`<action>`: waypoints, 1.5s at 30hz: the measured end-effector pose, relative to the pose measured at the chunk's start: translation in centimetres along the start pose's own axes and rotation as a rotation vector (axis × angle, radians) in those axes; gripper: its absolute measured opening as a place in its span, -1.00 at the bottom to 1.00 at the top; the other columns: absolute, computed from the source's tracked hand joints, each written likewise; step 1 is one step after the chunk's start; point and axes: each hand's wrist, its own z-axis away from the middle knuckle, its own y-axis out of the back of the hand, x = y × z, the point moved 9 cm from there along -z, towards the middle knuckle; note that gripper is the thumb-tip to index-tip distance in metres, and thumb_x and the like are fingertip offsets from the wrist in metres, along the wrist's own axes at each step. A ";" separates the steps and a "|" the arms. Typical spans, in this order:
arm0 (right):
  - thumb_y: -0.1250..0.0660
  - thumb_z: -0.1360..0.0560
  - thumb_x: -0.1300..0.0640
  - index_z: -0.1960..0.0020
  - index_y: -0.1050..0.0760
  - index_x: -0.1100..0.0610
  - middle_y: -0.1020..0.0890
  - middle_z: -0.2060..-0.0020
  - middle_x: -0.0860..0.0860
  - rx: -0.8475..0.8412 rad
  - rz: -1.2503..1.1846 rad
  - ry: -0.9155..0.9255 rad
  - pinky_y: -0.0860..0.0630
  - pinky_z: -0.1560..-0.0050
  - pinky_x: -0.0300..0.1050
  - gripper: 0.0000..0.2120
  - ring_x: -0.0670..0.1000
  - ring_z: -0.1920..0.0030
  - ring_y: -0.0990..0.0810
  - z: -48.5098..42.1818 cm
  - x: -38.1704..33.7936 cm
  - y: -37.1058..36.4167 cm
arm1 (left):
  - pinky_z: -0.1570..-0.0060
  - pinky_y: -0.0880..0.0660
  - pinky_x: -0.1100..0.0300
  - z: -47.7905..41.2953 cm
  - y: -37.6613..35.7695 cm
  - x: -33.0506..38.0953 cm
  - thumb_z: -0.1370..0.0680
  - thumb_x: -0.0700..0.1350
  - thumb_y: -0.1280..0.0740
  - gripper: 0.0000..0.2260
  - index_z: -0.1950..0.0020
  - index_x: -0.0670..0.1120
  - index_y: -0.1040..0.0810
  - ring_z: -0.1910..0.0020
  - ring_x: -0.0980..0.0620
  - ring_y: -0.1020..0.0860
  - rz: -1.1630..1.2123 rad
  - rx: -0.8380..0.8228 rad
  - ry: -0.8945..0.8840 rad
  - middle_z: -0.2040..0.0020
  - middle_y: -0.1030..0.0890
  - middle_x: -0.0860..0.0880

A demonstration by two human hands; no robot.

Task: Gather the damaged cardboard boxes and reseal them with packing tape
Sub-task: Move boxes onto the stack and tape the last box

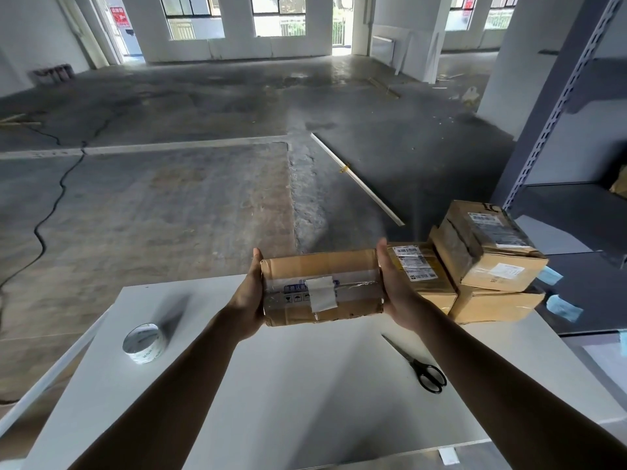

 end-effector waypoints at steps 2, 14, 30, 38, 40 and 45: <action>0.00 -0.39 -0.49 -0.21 -0.43 -0.16 -0.59 -0.25 0.04 -0.029 -0.002 0.019 -0.46 -0.32 0.31 -0.40 0.14 -0.28 -0.55 0.3 -0.4 -0.2 | -0.31 -0.41 -0.31 0.1 0.1 0.1 -0.40 0.60 0.03 -0.17 -0.35 0.07 -0.56 -0.33 -0.19 -0.51 -0.047 0.001 -0.003 -0.29 -0.60 -0.13; -0.04 -0.63 -0.28 -0.05 -0.38 -0.21 -0.56 -0.23 -0.03 0.070 0.035 0.054 -0.40 -0.38 0.27 -0.77 0.15 -0.33 -0.50 0.5 0.1 1.1 | -0.37 -0.25 -0.30 0.5 0.6 0.0 -0.30 0.63 -0.13 -0.18 -0.43 0.21 -0.40 -0.37 -0.17 -0.43 -0.167 0.048 0.016 -0.44 -0.45 -0.06; -0.30 -0.57 -0.15 -0.28 -0.45 0.04 -0.63 0.00 -0.05 0.176 0.262 0.205 -0.62 0.13 -0.19 -0.62 -0.06 0.02 -0.65 -1.2 1.0 1.8 | -0.31 -0.37 -0.23 0.5 -0.1 -0.1 -0.48 0.52 0.12 -0.29 -0.38 0.14 -0.45 -0.31 -0.10 -0.48 -0.126 0.103 0.045 -0.28 -0.58 0.03; -0.31 -0.52 -0.25 -0.24 -0.49 0.05 -0.65 0.00 -0.03 0.197 0.231 0.213 -0.64 0.15 -0.18 -0.55 -0.03 0.00 -0.66 -1.5 1.3 2.2 | -0.45 -0.21 -0.28 0.2 -0.4 1.2 -0.51 0.48 0.15 -0.32 -0.43 0.22 -0.41 -0.46 -0.05 -0.35 -0.201 0.076 -0.096 -0.44 -0.47 0.03; -0.29 -0.51 -0.28 -0.23 -0.51 0.08 -0.66 0.03 0.00 0.208 0.224 0.205 -0.67 0.06 -0.09 -0.51 0.01 0.01 -0.67 -1.8 1.4 2.6 | -0.45 -0.19 -0.30 0.1 -0.4 1.1 -0.52 0.46 0.13 -0.34 -0.47 0.20 -0.36 -0.50 -0.07 -0.29 -0.247 0.058 -0.112 -0.49 -0.40 0.00; -0.20 -0.55 -0.29 -0.14 -0.54 0.09 -0.65 0.10 0.04 0.219 0.241 0.184 -0.61 0.20 -0.23 -0.53 0.04 0.10 -0.69 -2.0 1.5 2.7 | -0.25 -0.46 0.01 0.6 -1.2 1.3 -0.46 0.41 -0.25 -0.38 -0.42 0.13 -0.34 -0.31 0.06 -0.51 -0.367 -0.020 -0.221 -0.28 -0.58 0.11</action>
